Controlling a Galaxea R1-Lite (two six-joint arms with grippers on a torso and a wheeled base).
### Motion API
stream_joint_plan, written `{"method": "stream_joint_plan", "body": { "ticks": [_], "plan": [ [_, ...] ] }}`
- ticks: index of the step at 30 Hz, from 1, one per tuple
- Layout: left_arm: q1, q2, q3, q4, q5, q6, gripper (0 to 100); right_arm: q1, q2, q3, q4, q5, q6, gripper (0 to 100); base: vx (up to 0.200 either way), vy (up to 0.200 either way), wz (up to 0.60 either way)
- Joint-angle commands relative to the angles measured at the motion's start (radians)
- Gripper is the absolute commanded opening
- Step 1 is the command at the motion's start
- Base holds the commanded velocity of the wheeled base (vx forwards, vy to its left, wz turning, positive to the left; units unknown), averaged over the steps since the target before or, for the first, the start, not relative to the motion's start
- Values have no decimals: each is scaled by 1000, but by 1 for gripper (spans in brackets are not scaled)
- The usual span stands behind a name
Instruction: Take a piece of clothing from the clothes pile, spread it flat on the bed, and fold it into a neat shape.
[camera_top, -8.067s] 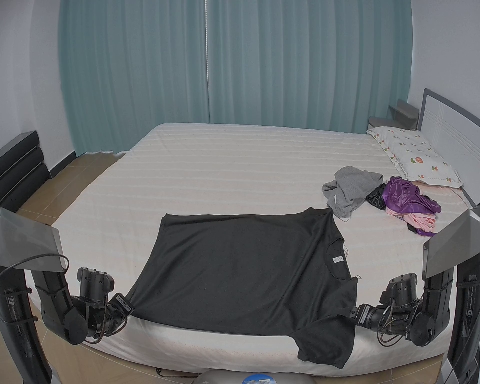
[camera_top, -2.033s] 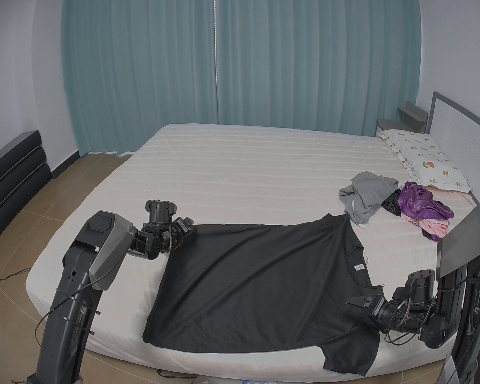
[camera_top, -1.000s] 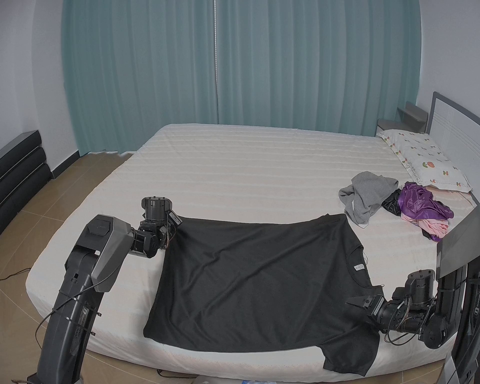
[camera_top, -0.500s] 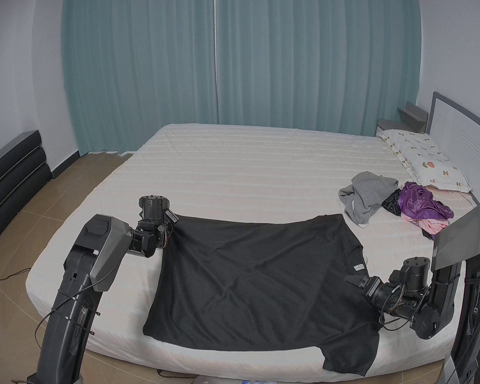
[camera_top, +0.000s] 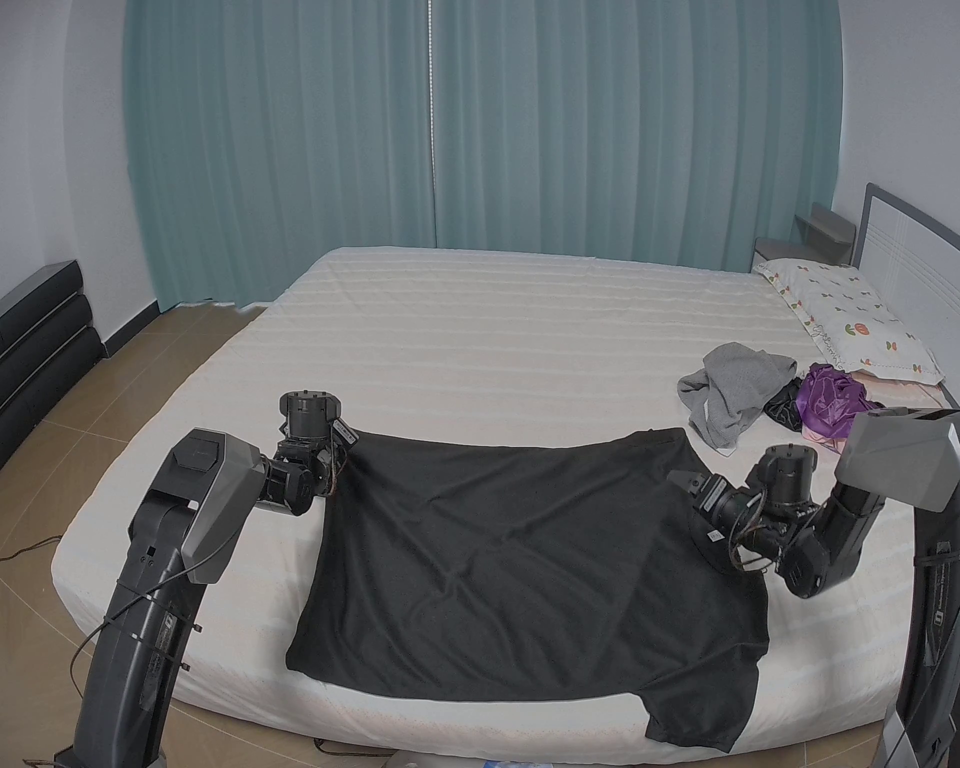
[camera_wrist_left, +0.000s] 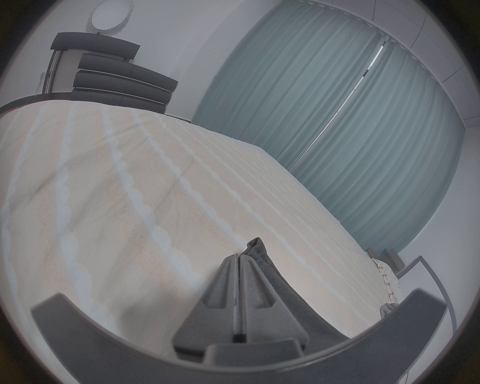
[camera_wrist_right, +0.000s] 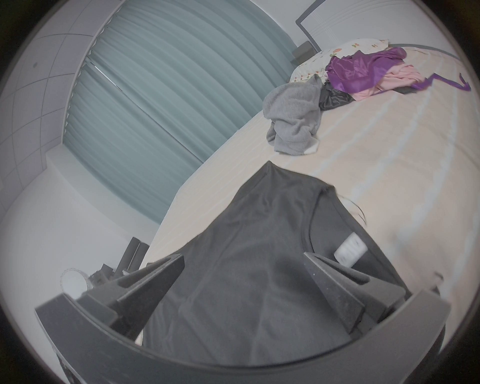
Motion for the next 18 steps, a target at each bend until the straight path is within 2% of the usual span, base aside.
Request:
{"method": "stream_joint_plan", "body": {
  "ticks": [1,5,10,13,18],
  "plan": [
    [-4,-2,0,1,1,-3,0,-43,100,-347,259,-16,-23,100,0,0,0],
    [-7,-2,1,1,1,-3,0,-68,179,-487,396,-17,-19,100,0,0,0],
    [-7,-2,1,1,1,-3,0,-80,212,-585,423,-20,-19,100,0,0,0],
    [-7,-2,1,2,1,-3,0,-80,255,-662,443,-58,-25,100,0,0,0],
    [-8,-2,1,2,1,-3,0,-80,317,-775,475,-86,-29,100,0,0,0]
  ]
}}
